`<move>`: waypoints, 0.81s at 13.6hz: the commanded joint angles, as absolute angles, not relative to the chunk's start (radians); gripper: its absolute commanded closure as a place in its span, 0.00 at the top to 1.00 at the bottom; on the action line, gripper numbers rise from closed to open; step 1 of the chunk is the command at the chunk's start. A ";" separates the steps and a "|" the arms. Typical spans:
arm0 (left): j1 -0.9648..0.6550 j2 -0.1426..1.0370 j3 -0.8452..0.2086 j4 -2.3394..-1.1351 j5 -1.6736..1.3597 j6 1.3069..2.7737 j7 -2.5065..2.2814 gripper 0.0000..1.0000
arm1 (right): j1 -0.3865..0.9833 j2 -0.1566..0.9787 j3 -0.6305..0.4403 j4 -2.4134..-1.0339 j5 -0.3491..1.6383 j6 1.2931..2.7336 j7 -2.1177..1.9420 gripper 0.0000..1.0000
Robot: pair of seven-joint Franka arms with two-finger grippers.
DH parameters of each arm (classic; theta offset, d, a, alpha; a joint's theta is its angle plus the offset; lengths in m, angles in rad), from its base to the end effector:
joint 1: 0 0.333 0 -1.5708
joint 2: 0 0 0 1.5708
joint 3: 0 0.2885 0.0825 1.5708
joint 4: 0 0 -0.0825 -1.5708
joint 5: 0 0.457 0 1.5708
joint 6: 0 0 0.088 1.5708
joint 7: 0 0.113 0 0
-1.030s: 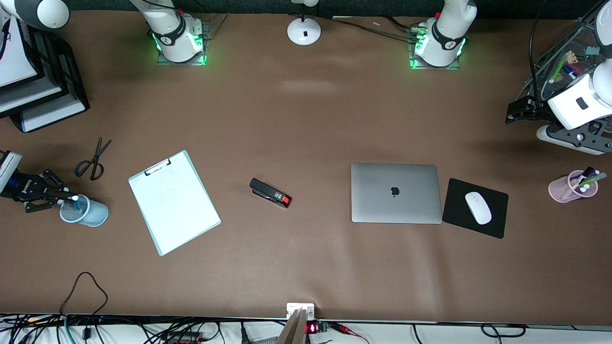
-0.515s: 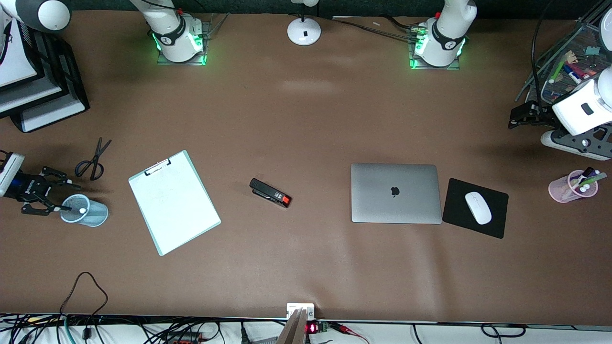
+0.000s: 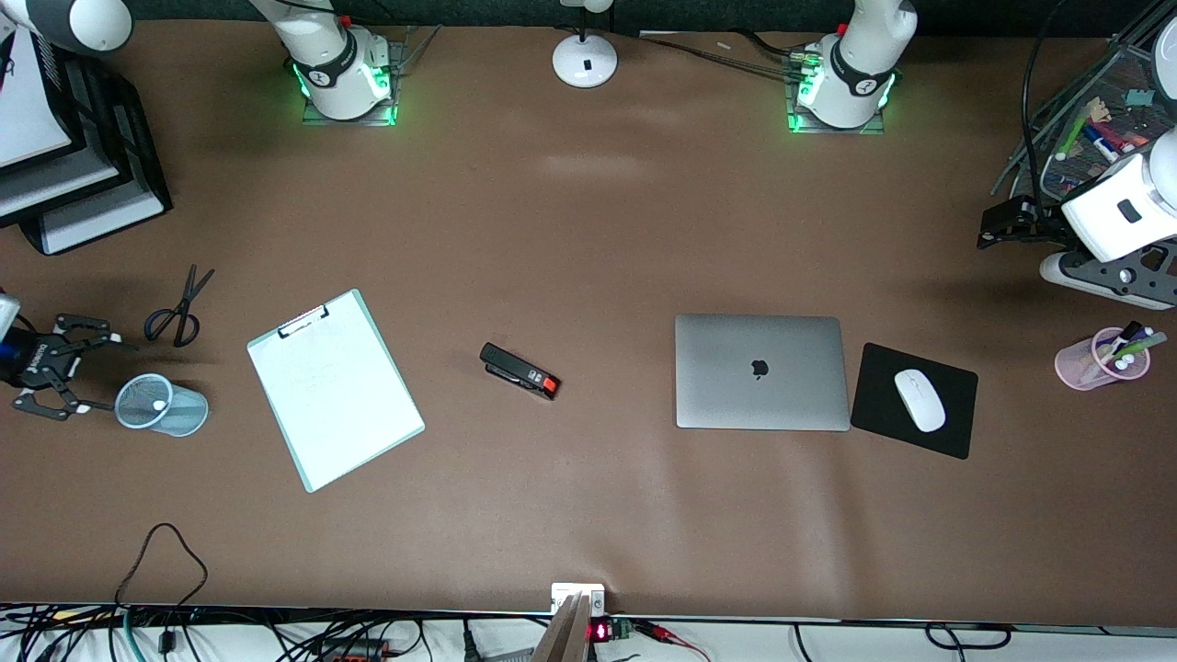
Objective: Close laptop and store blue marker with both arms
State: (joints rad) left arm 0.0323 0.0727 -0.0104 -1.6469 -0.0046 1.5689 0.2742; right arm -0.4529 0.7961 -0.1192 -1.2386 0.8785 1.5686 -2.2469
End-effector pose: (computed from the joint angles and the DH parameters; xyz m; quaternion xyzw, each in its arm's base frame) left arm 0.6373 0.0136 0.5037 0.9893 -0.1253 -0.0741 0.0137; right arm 0.6903 -0.3183 0.2369 -0.6685 -0.6085 -0.3341 0.2670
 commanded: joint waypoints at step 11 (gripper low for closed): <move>0.031 0.089 -0.003 -1.614 -0.015 1.542 0.265 1.00 | -0.307 0.502 -0.069 -1.265 0.600 1.531 -1.631 1.00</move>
